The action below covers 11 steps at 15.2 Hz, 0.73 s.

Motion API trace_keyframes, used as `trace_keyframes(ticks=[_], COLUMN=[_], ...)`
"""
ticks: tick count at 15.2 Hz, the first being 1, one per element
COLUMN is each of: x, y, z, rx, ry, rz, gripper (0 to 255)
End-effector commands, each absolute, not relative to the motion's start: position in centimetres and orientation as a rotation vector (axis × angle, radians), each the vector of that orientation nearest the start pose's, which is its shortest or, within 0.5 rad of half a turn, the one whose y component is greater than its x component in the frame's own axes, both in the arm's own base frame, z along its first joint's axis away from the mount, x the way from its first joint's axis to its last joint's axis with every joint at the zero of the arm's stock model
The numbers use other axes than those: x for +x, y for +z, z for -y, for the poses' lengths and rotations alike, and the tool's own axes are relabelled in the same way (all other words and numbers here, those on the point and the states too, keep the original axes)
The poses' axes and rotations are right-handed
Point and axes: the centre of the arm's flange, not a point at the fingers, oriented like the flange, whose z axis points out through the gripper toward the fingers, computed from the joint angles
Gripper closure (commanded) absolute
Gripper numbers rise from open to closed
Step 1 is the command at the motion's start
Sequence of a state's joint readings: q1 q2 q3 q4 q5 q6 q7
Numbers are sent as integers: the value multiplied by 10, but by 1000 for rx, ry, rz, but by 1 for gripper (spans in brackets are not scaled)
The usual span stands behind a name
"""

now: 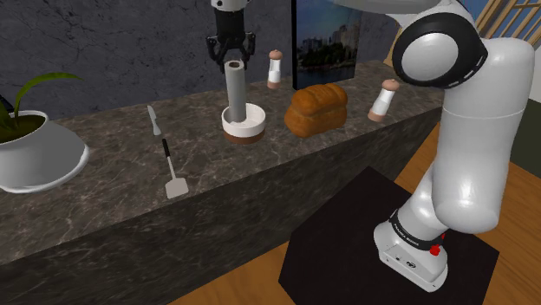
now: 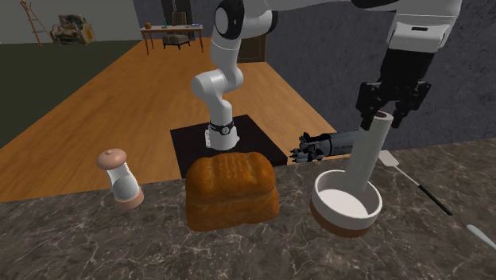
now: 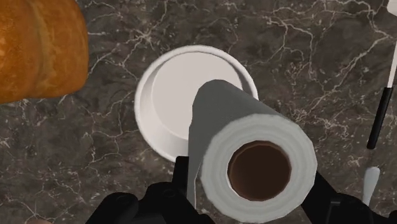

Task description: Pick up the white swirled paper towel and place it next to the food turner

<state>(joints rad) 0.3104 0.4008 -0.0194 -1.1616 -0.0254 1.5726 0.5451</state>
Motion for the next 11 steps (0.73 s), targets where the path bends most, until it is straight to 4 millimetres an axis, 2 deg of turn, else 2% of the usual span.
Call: trace_keyframes(ticks=[1,9,10,11], x=[642,635,634,634], y=[571,571,571,566], z=[-222,-327,-335,-335], rx=[-3142,-3142,-3142,-3142], ry=[-36,-36,-36,-36], rz=[-401,-401,-401,-401], gripper=[255,255,255,255])
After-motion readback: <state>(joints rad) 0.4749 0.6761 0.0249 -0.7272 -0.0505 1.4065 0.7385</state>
